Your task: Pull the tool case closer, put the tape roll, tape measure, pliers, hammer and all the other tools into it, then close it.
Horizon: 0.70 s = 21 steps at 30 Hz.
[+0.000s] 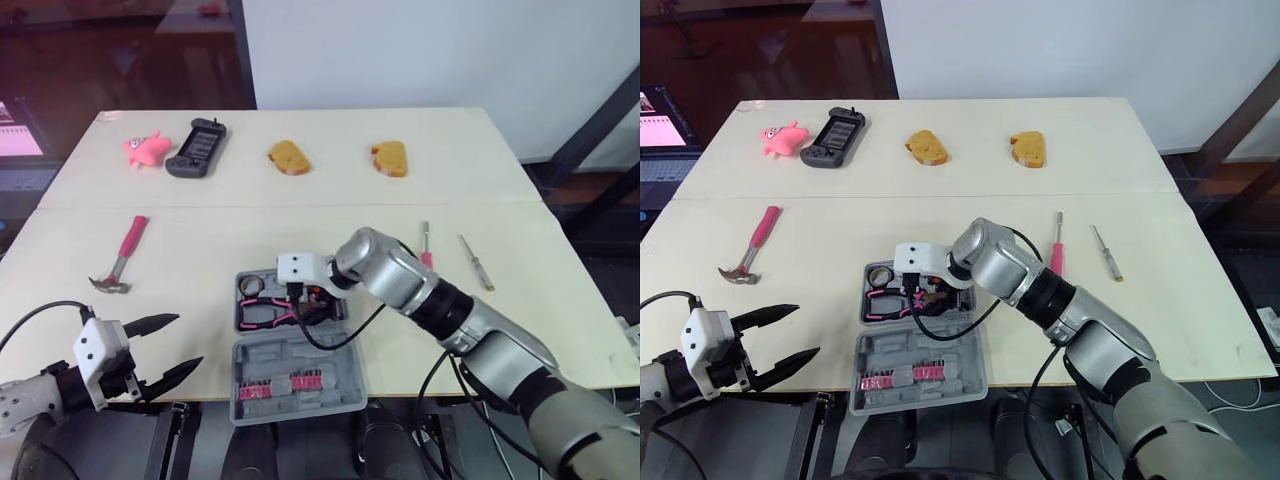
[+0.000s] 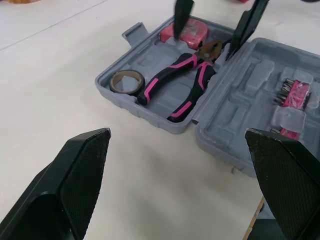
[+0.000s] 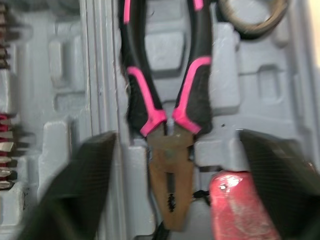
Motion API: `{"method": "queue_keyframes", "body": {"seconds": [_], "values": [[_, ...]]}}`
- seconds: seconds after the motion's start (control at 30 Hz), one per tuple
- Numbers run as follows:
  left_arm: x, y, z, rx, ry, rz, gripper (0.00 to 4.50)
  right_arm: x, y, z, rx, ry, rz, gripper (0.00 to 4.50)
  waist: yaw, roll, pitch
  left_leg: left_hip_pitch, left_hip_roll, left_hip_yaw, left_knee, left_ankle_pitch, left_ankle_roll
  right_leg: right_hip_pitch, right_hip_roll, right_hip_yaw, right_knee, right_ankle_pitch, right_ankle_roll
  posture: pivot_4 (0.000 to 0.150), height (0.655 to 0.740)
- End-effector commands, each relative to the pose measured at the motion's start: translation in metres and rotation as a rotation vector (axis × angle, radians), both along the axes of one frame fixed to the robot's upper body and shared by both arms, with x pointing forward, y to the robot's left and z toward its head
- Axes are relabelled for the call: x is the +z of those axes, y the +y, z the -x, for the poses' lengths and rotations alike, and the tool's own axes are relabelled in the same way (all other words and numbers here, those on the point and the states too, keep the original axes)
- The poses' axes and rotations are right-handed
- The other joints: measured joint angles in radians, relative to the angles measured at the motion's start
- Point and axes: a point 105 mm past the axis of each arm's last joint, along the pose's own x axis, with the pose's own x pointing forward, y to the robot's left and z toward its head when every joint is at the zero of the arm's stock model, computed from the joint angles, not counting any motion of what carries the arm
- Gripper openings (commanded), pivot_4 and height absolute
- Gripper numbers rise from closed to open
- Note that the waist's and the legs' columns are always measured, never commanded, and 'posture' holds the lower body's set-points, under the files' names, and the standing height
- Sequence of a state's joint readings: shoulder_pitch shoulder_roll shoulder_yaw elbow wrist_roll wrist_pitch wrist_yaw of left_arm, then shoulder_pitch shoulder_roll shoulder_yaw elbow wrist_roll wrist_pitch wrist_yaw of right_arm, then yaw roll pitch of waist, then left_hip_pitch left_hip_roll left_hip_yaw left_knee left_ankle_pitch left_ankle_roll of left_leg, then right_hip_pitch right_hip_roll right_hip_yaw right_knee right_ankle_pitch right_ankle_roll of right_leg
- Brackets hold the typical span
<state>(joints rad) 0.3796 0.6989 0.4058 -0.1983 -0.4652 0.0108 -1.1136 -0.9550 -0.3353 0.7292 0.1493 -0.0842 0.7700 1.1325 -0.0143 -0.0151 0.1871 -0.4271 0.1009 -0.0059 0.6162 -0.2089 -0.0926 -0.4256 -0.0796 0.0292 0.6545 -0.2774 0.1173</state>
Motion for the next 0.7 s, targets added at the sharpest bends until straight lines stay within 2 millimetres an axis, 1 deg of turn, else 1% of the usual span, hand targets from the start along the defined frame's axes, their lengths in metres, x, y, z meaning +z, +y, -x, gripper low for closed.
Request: {"method": "queue_keyframes", "body": {"seconds": [0.03, 0.07, 0.13, 0.17, 0.27, 0.37, 0.43, 0.5, 0.53, 0.57, 0.6, 0.7], "values": [[0.005, 0.000, -0.002, -0.017, -0.027, -0.016, 4.50, 0.038, 0.009, 0.003, 0.070, -0.063, -0.120, 4.41, -0.001, 0.000, 0.000, 0.000, 0.000, 0.000, 0.000, 0.000, 0.000, 0.000, 0.000, 0.000, 0.000, 0.000, 0.000, 0.150, 0.7207], [0.004, -0.001, -0.001, -0.018, -0.026, -0.016, 4.50, 0.044, 0.011, 0.005, 0.082, -0.062, -0.164, 4.41, -0.001, 0.000, 0.000, 0.000, 0.000, 0.000, 0.000, 0.000, 0.000, 0.000, 0.000, 0.000, 0.000, 0.000, 0.000, 0.150, 0.7207], [0.003, -0.002, 0.000, -0.018, -0.026, -0.012, 4.50, 0.062, 0.017, 0.007, 0.095, -0.128, -0.350, 4.41, -0.001, 0.000, 0.000, 0.000, 0.000, 0.000, 0.000, 0.000, 0.000, 0.000, 0.000, 0.000, 0.000, 0.000, 0.000, 0.150, 0.7207], [0.002, -0.002, 0.000, -0.018, -0.026, -0.011, 4.50, 0.067, 0.017, 0.007, 0.092, -0.151, -0.406, 4.41, -0.001, -0.001, 0.000, 0.000, 0.000, 0.000, 0.000, 0.000, 0.000, 0.000, 0.000, 0.000, 0.000, 0.000, 0.000, 0.150, 0.7207], [0.001, -0.002, 0.000, -0.015, -0.028, -0.008, 4.50, 0.064, 0.014, 0.009, 0.084, -0.162, -0.460, 4.41, -0.001, -0.001, 0.000, 0.000, 0.000, 0.000, -0.001, 0.000, 0.000, 0.000, 0.000, 0.000, 0.000, 0.000, 0.000, 0.150, 0.7207], [-0.001, -0.004, 0.000, -0.014, -0.029, -0.005, 4.50, 0.057, 0.014, 0.014, 0.069, -0.086, -0.484, 3.64, -0.002, -0.001, 0.000, 0.000, 0.000, 0.000, 0.000, 0.000, 0.000, 0.000, 0.000, 0.000, 0.000, 0.000, 0.000, 0.150, 0.7207], [-0.002, -0.005, 0.000, -0.013, -0.029, -0.001, 4.50, 0.050, 0.015, 0.011, 0.059, -0.122, -0.497, 2.67, -0.002, -0.001, 0.000, 0.000, 0.000, 0.000, 0.000, 0.000, 0.000, 0.000, 0.000, 0.000, 0.000, 0.000, 0.000, 0.150, 0.7207], [-0.003, -0.005, 0.000, -0.013, -0.029, 0.001, 4.50, 0.045, 0.017, 0.009, 0.041, -0.119, -0.512, 1.57, -0.003, -0.001, 0.000, 0.000, 0.000, 0.000, 0.000, 0.000, 0.000, 0.000, 0.000, 0.000, 0.000, 0.000, 0.000, 0.150, 0.7207], [-0.003, -0.005, 0.000, -0.013, -0.028, 0.000, 4.50, 0.042, 0.018, 0.008, 0.031, -0.111, -0.517, 1.17, -0.002, -0.001, 0.000, 0.000, 0.000, 0.000, 0.000, 0.000, 0.000, 0.000, 0.000, 0.000, 0.000, 0.000, 0.000, 0.150, 0.7207], [-0.003, -0.005, 0.000, -0.013, -0.028, -0.001, 4.50, 0.039, 0.019, 0.007, 0.022, -0.107, -0.522, 0.59, -0.002, -0.001, 0.000, 0.000, 0.000, 0.000, 0.000, 0.000, 0.000, 0.000, 0.000, 0.000, 0.000, 0.000, 0.000, 0.150, 0.7207], [-0.003, -0.004, 0.000, -0.013, -0.027, -0.002, 4.50, 0.031, 0.018, 0.005, 0.012, -0.105, -0.517, 0.09, -0.002, -0.001, 0.000, 0.000, 0.000, 0.000, 0.000, 0.000, 0.000, 0.000, 0.000, 0.000, 0.000, 0.000, 0.000, 0.150, 0.7207], [-0.002, -0.003, -0.001, -0.014, -0.028, -0.008, 4.50, 0.009, 0.015, 0.004, -0.007, -0.084, -0.493, 0.09, 0.000, -0.001, -0.001, 0.000, 0.000, 0.000, 0.000, 0.000, 0.000, 0.001, 0.000, 0.000, 0.000, 0.000, 0.000, 0.150, 0.7207]]}}
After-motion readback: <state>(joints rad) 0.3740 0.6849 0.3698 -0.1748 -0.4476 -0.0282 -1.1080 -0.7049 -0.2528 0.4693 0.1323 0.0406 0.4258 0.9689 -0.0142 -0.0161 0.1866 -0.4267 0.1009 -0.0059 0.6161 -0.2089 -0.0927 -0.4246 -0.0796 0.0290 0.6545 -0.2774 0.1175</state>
